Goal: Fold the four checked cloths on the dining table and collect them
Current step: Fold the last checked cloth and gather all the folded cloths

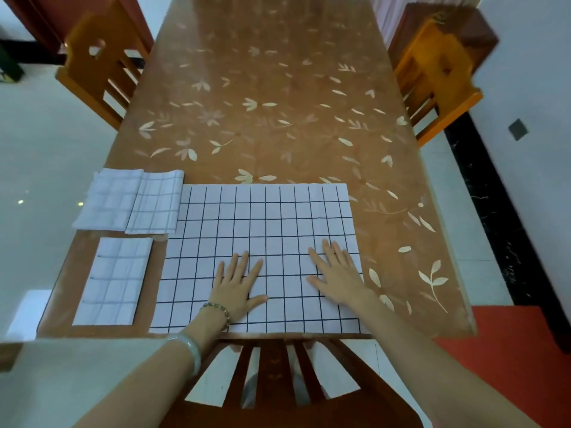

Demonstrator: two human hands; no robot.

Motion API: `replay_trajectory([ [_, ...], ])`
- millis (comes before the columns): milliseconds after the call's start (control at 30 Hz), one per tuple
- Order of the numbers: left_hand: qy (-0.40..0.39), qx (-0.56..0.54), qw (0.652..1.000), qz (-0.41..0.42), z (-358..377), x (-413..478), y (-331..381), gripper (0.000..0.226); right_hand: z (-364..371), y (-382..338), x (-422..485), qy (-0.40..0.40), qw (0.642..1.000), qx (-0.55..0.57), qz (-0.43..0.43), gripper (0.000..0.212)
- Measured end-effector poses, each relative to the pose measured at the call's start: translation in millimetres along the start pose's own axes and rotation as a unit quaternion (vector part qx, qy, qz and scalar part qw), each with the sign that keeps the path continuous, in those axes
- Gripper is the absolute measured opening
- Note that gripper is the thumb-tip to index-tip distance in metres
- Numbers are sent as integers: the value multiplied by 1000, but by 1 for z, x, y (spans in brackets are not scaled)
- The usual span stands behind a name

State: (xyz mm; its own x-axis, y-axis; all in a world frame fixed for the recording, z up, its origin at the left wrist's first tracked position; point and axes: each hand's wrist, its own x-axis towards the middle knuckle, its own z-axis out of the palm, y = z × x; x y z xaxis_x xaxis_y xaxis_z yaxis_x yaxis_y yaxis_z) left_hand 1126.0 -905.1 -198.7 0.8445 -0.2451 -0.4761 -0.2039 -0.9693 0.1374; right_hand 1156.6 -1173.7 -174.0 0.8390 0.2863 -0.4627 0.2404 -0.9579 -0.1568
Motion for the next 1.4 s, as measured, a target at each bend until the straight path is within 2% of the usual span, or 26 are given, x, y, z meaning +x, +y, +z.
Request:
replay_trajectory([
  [67, 1, -2, 1000, -9, 6, 1, 6, 86, 8, 10, -2, -15, 1000, -13, -10, 76],
  [233, 33, 17, 999, 25, 13, 8, 28, 85, 23, 42, -17, -13, 1000, -2, -12, 105],
  [367, 17, 18, 1000, 9, 11, 15, 55, 84, 19, 65, -25, -21, 1000, -5, -6, 92],
  [500, 25, 14, 1000, 10, 9, 23, 79, 84, 13, 89, -25, -26, 1000, -6, -4, 105],
  [600, 27, 8, 1000, 11, 8, 24, 85, 90, 7, 98, -25, -31, 999, -12, 0, 89],
  [700, 67, -17, 997, 17, -1, 23, 73, 94, 1, 95, -25, -19, 1000, 18, 8, 74],
  [800, 130, -70, 988, -56, -17, 25, 36, 90, -6, 76, -17, 33, 999, 39, -2, 72],
  [900, 180, -93, 967, -153, -33, 28, -6, 70, -15, 47, 2, 49, 997, 55, -19, 72],
  [1000, 148, -111, 953, -239, -46, 33, -27, 60, -22, 17, 30, 44, 997, 62, -21, 76],
  [1167, 142, -171, 920, -323, -62, 48, -26, 57, -25, -3, 59, -6, 999, 45, 0, 91],
  [1300, 113, -263, 885, -367, -71, 56, -26, 61, -18, 1, 63, -18, 999, 44, 13, 99],
  [1400, 73, -292, 873, -383, -71, 62, -34, 57, -16, 2, 63, -10, 1000, 28, 11, 100],
])
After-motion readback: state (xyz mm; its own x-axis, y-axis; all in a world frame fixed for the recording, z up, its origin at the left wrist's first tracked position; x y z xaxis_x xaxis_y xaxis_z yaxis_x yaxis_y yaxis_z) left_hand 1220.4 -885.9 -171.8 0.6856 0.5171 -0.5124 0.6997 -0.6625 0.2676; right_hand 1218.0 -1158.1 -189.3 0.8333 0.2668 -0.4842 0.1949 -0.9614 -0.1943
